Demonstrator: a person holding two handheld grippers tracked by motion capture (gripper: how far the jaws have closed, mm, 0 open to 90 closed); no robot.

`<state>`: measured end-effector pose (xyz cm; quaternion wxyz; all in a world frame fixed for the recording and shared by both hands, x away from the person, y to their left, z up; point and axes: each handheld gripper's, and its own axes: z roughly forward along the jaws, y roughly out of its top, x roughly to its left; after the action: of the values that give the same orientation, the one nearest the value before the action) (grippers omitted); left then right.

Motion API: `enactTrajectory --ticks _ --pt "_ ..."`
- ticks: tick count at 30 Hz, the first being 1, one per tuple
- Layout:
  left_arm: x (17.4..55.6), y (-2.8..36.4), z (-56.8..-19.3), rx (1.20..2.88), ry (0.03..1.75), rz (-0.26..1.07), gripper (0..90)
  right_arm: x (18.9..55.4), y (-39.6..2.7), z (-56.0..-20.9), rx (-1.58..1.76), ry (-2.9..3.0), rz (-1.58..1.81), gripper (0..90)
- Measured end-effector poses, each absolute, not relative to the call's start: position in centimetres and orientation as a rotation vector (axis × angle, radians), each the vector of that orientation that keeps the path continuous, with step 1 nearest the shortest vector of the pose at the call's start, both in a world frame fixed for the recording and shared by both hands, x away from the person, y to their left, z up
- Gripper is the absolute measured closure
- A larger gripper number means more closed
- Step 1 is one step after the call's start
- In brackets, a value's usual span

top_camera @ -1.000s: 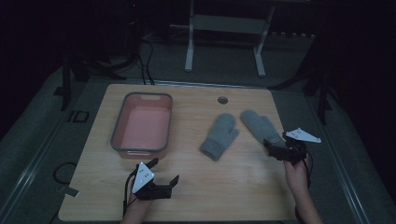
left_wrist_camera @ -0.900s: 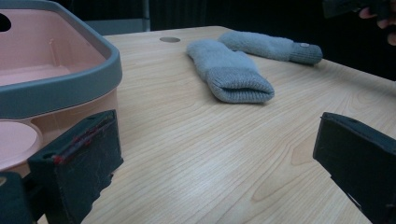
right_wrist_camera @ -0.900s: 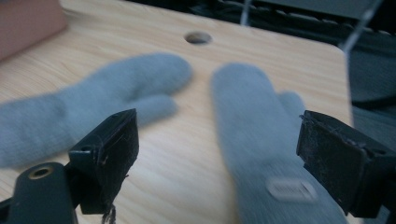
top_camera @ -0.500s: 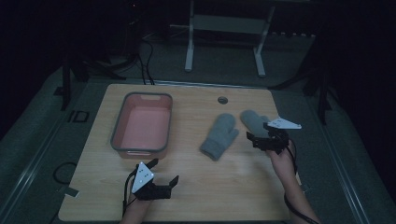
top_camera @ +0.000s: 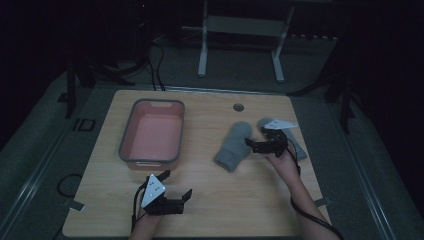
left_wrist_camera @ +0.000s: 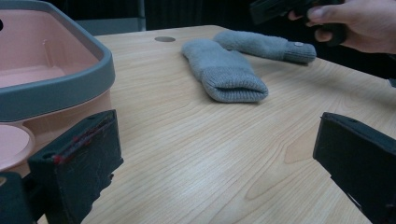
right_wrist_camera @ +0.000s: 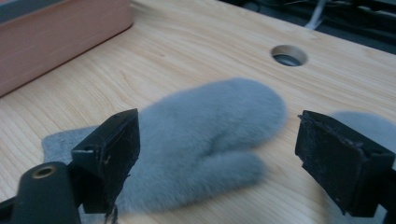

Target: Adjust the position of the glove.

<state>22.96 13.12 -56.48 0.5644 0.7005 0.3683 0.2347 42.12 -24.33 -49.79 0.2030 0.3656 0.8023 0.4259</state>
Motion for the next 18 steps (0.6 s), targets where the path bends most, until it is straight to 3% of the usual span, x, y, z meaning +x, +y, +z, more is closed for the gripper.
enactTrajectory --ticks 18 --pt "22.8 13.4 -56.4 1.638 0.872 0.540 1.4 46.2 -19.9 -53.1 0.970 2.402 1.073 20.7"
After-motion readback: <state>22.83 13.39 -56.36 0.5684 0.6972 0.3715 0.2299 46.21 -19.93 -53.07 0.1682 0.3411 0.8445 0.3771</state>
